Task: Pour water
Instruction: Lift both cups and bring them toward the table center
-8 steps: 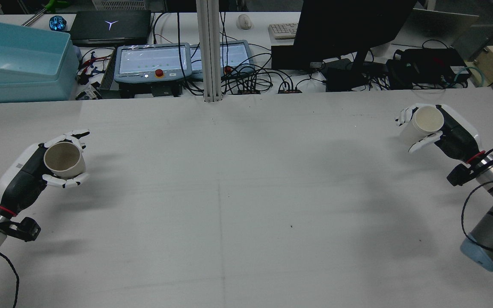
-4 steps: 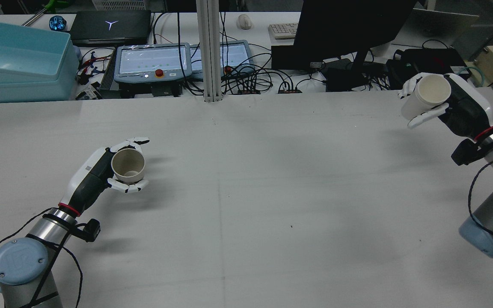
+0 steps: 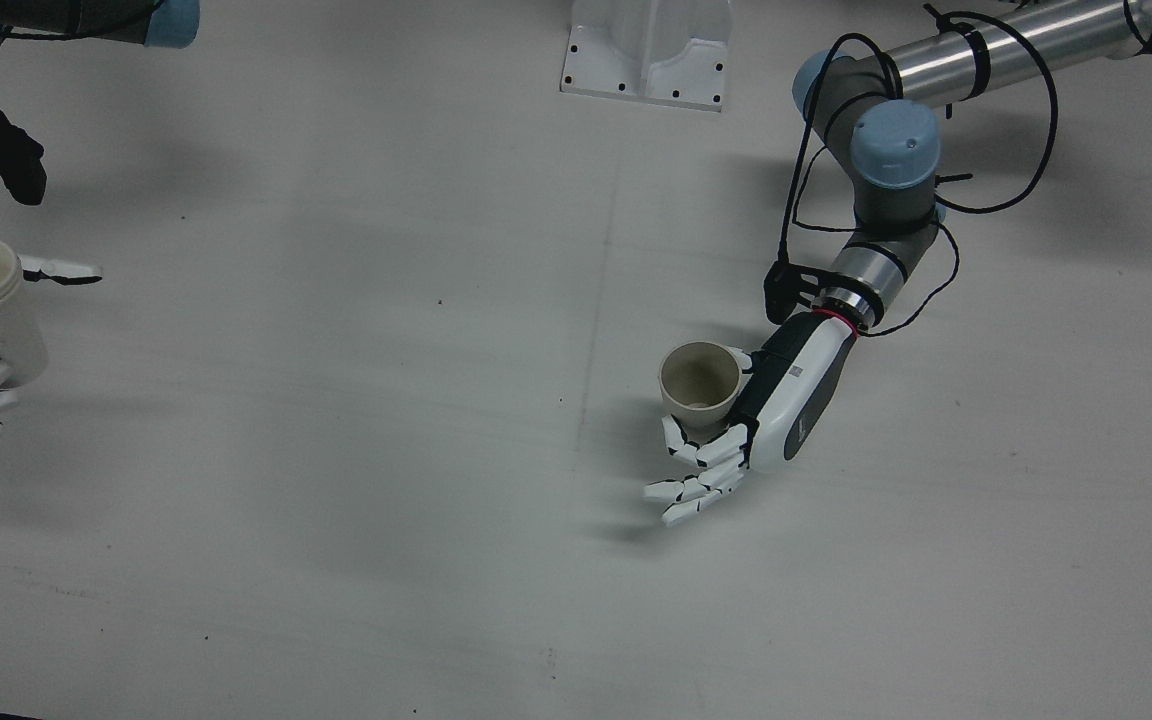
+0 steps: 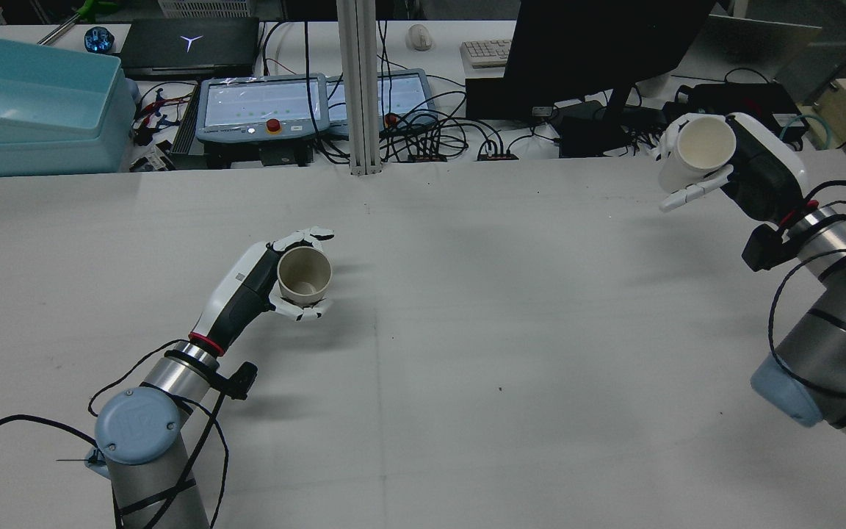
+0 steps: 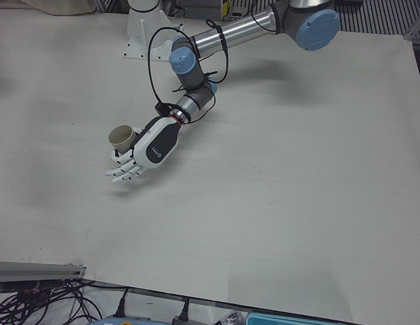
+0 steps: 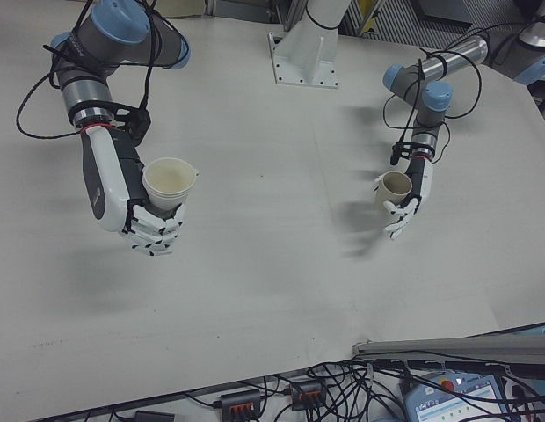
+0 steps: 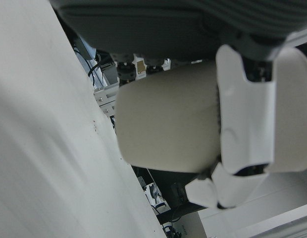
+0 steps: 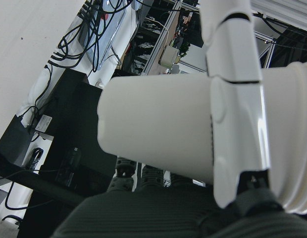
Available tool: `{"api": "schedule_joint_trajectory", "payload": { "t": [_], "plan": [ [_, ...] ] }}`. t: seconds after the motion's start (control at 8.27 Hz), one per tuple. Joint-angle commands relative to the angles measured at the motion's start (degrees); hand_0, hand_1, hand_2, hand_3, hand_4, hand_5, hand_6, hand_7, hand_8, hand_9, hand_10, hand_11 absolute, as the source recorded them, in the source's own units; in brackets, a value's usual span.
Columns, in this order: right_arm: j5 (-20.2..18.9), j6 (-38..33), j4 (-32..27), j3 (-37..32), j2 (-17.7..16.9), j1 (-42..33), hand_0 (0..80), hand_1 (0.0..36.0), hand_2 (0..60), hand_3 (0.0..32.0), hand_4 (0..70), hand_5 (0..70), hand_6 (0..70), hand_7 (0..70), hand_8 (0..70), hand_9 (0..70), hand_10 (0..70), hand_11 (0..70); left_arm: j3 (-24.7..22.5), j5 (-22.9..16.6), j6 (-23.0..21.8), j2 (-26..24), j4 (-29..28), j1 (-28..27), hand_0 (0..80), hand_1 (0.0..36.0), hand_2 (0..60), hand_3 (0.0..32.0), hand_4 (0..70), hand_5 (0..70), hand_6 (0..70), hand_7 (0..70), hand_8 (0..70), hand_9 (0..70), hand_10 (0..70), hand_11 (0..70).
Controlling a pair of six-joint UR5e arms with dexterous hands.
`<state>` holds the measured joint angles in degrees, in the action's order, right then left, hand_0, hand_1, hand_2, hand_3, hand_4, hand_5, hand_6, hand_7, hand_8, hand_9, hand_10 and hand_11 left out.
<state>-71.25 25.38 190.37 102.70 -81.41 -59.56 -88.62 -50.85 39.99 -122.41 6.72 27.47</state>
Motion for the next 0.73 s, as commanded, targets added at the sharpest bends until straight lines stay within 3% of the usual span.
{"api": "schedule_joint_trajectory", "payload": {
  "t": [0.0, 0.36, 0.6],
  "plan": [
    [2.32, 1.60, 1.23, -0.05, 1.69, 2.51, 76.6, 15.1, 6.8, 0.0, 70.0, 70.0, 51.9, 52.4, 39.5, 42.7, 22.7, 33.0, 4.33, -0.04, 1.40, -7.04, 0.22, -1.45, 63.4, 36.0, 60.0, 0.0, 70.0, 70.0, 20.3, 23.7, 13.8, 11.6, 14.0, 22.0],
    [3.13, 1.61, 7.10, 0.48, 5.02, 5.15, 80.0, 16.4, 8.4, 0.0, 70.0, 70.0, 52.8, 53.1, 39.7, 42.7, 22.9, 33.3, 7.84, 0.40, 5.44, -12.06, 0.66, -4.78, 64.6, 36.0, 60.0, 0.0, 70.0, 70.0, 22.5, 24.9, 14.0, 11.6, 14.1, 22.1],
    [3.92, 4.31, 17.60, 3.44, 10.27, 8.13, 80.0, 19.2, 10.6, 0.0, 70.0, 70.0, 51.8, 53.0, 39.3, 42.2, 22.4, 32.9, 7.85, 0.58, 5.62, -12.33, 0.66, -4.88, 64.3, 36.0, 60.0, 0.0, 70.0, 70.0, 23.8, 25.8, 14.3, 12.0, 14.6, 22.7]
  ]
}}
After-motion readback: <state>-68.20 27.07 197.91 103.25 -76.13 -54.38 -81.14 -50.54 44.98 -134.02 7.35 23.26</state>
